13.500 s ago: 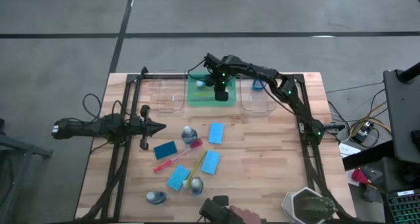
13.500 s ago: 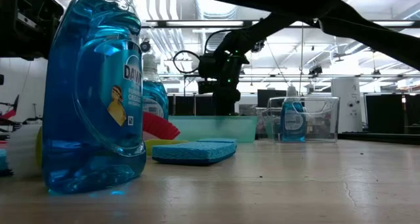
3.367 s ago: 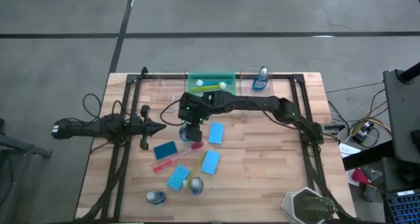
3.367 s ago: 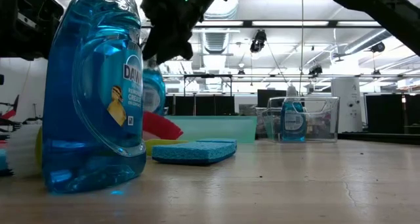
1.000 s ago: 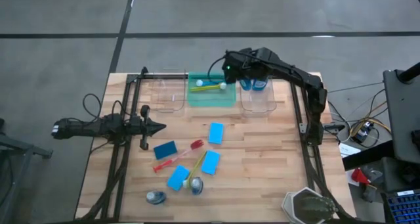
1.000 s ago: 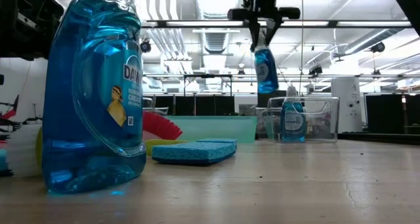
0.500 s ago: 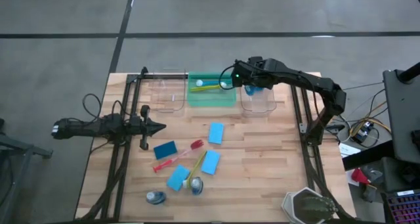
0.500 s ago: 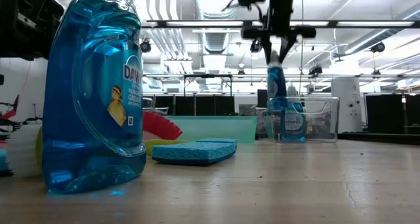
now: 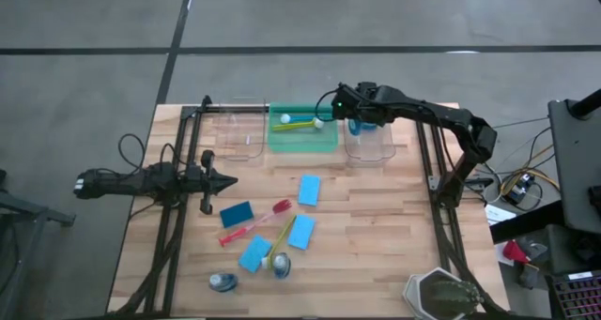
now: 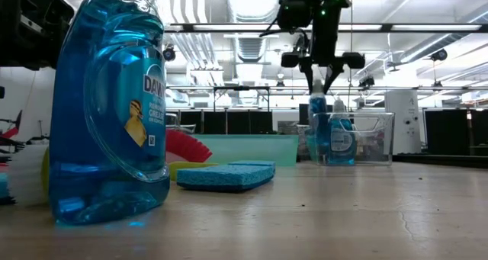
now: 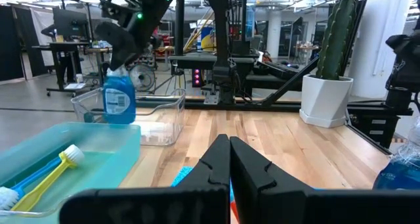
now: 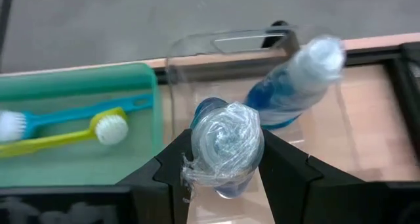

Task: Pick & Place Kitchen Sink Supplies
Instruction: Put the blue dishwashing liquid bottle into the right transparent bin

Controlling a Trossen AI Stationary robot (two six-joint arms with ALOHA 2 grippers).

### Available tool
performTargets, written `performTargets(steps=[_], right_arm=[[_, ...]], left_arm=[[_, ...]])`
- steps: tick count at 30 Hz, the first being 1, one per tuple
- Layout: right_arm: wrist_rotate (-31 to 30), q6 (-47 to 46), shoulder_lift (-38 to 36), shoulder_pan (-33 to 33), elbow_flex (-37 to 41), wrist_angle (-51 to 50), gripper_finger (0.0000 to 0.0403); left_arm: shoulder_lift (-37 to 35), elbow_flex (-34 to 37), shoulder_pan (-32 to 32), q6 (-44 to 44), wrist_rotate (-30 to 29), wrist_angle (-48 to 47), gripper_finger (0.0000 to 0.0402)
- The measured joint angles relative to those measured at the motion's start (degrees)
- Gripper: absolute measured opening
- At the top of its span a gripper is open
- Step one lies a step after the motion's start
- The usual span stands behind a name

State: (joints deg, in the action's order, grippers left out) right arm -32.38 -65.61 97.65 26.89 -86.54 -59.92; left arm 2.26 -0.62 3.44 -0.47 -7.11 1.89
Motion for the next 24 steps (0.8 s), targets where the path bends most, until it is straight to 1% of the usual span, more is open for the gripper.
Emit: performTargets(steps=[2, 7, 14, 18, 21, 24], right_arm=[[0.9, 0.0, 0.0, 0.8, 0.2, 1.7, 0.0143], [0.9, 0.0, 0.0, 2.3, 2.2, 5.3, 0.0143], [1.6, 0.0, 0.0, 2.9, 4.5, 7.2, 0.0143], [1.5, 0.2, 0.0, 3.2, 6.1, 9.5, 0.0143], [2.3, 0.7, 0.0, 3.4, 7.6, 12.6, 0.0144], [2.9, 1.5, 0.0, 3.5, 8.3, 13.4, 0.0144]], left_arm=[[0.0, 0.0, 0.0, 0.0, 0.0, 0.0, 0.0003], [0.0, 0.0, 0.0, 0.0, 0.0, 0.0, 0.0003], [0.0, 0.0, 0.0, 0.0, 0.0, 0.0, 0.0003], [0.0, 0.0, 0.0, 0.0, 0.0, 0.0, 0.0003], [0.0, 0.0, 0.0, 0.0, 0.0, 0.0, 0.0003], [0.0, 0.0, 0.0, 0.0, 0.0, 0.0, 0.0003]])
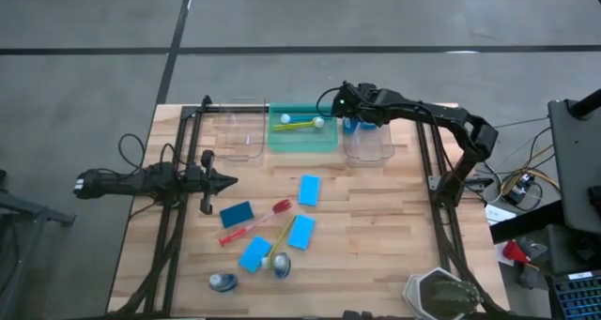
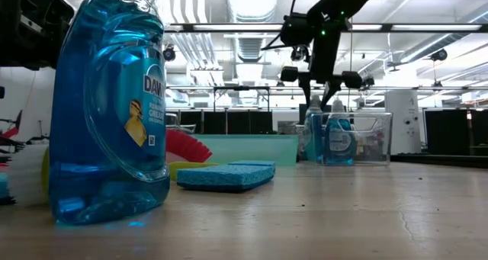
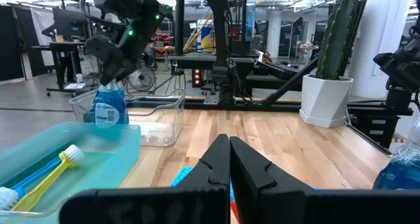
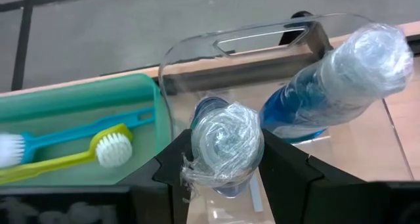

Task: Pick & Place Kitchen Sink Supplies
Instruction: Put the blue dishwashing liquid bottle into the right transparent bin

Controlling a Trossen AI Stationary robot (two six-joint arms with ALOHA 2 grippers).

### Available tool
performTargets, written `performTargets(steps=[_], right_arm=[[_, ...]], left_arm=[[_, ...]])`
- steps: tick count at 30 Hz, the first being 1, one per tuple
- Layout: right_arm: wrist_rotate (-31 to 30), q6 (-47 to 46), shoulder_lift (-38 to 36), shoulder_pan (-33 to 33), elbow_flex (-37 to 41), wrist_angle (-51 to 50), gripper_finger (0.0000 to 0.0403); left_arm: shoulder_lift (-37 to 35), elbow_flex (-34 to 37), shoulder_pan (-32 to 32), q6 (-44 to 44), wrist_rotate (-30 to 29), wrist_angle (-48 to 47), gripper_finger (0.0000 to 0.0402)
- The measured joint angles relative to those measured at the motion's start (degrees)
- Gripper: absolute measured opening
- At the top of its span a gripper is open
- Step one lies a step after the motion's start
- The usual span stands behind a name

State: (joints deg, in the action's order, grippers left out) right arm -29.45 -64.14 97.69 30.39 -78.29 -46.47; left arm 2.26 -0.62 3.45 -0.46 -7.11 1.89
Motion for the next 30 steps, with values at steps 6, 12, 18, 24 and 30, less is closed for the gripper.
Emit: performTargets(steps=[6, 12, 18, 24, 30], right_arm=[[0.5, 0.2, 0.0, 0.1, 0.1, 0.0, 0.0144], [0.9, -1.2, 0.0, 0.6, 0.2, 0.1, 0.0144], [1.3, 1.1, 0.0, 0.6, 0.2, 0.1, 0.0144], [1.5, 1.5, 0.0, 0.6, 0.2, 0.2, 0.016], [2.2, -0.2, 0.0, 0.6, 0.2, 0.7, 0.0186]], left_arm=[[0.0, 0.0, 0.0, 0.0, 0.0, 0.0, 0.0003], [0.0, 0.0, 0.0, 0.0, 0.0, 0.0, 0.0003], [0.0, 0.0, 0.0, 0.0, 0.0, 0.0, 0.0003], [0.0, 0.0, 0.0, 0.0, 0.0, 0.0, 0.0003], [0.0, 0.0, 0.0, 0.0, 0.0, 0.0, 0.0003]])
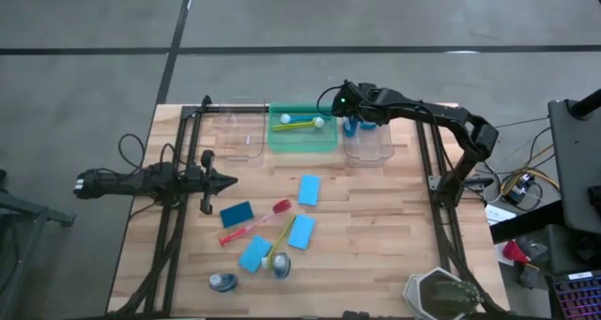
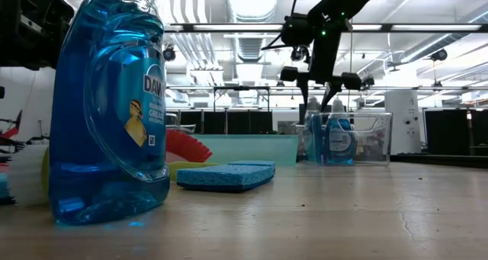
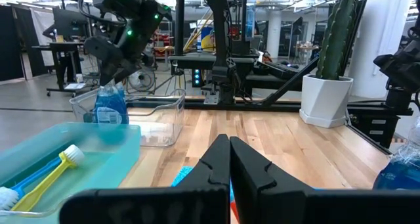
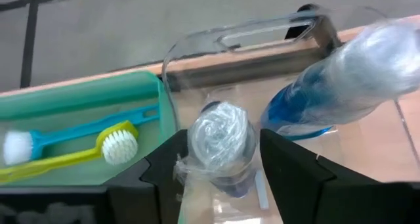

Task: Pick & Place Kitchen Sink Supplies
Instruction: Put the blue dishwashing liquid bottle into the right transparent bin

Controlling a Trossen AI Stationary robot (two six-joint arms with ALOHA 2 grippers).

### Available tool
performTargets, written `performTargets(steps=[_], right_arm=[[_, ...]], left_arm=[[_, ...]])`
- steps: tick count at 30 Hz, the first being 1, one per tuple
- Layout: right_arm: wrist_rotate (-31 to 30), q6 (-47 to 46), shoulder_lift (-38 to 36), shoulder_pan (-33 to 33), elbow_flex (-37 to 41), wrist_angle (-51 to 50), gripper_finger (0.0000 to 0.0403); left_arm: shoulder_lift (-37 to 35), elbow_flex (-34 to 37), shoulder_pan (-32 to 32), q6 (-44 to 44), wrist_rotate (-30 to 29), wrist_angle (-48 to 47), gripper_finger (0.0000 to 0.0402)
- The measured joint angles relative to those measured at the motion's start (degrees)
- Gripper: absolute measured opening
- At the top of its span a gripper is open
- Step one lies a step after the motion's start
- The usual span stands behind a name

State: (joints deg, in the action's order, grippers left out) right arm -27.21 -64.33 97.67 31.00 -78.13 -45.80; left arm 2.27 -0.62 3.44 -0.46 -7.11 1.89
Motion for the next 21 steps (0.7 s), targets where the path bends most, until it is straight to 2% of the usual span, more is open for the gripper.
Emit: performTargets(steps=[9, 21], right_arm=[[0.7, 1.2, -1.0, -0.6, 0.0, -0.1, 0.0207], [0.6, 7.8, -7.9, -2.8, 0.0, 1.9, 0.0206]], left_arm=[[0.0, 0.0, 0.0, 0.0, 0.0, 0.0, 0.0003], [0.0, 0.0, 0.0, 0.0, 0.0, 0.0, 0.0003]])
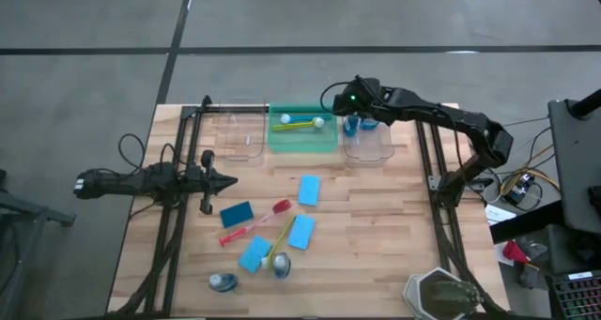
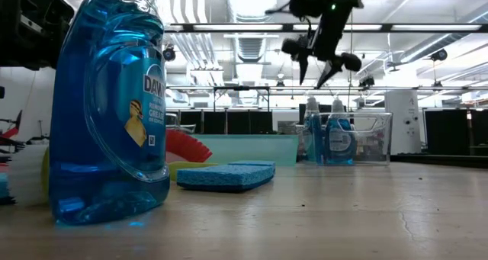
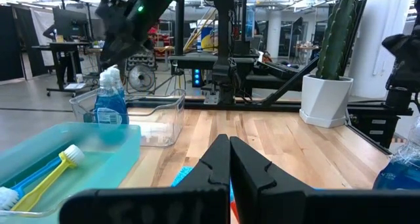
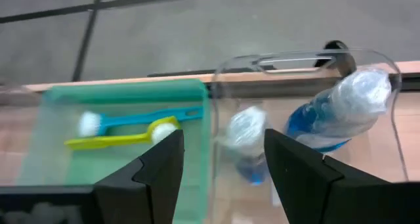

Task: Pick & Place Kitchen Sink Supplies
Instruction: Put the blue dishwashing liquid bottle into the right transparent bin

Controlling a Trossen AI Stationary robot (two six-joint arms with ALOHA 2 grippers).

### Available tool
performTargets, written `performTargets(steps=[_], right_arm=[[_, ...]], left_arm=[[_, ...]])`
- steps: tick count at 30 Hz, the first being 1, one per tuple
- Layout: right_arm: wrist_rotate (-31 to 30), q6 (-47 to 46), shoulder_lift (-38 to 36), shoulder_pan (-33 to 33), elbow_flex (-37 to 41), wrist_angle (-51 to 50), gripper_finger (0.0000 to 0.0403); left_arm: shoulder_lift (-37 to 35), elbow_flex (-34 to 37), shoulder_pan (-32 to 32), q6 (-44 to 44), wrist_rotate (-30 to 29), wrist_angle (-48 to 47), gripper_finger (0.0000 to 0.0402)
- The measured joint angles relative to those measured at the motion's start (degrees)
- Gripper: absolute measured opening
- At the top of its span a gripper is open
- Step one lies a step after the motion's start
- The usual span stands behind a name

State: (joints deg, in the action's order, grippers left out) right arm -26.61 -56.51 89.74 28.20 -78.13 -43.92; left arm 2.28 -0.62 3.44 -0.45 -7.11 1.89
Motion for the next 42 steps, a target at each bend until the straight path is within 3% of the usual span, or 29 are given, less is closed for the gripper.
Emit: performTargets(steps=[8, 21, 30, 36, 42], right_arm=[[0.9, 2.9, -3.4, -4.5, 0.0, 1.6, 0.0206], [19.7, 10.6, -3.8, -14.8, 0.0, 15.8, 0.0205], [28.2, 20.4, -3.5, -24.2, 0.0, 23.1, 0.0205], [28.0, 21.0, -3.2, -30.5, 0.0, 28.1, 0.0206], [26.4, 30.6, -1.1, -37.5, 0.0, 38.0, 0.0238]], left_arm=[[0.0, 0.0, 0.0, 0.0, 0.0, 0.0, 0.0003], [0.0, 0.0, 0.0, 0.0, 0.0, 0.0, 0.0003], [0.0, 0.0, 0.0, 0.0, 0.0, 0.0, 0.0003], [0.0, 0.0, 0.0, 0.0, 0.0, 0.0, 0.0003], [0.0, 0.0, 0.0, 0.0, 0.0, 0.0, 0.0003]])
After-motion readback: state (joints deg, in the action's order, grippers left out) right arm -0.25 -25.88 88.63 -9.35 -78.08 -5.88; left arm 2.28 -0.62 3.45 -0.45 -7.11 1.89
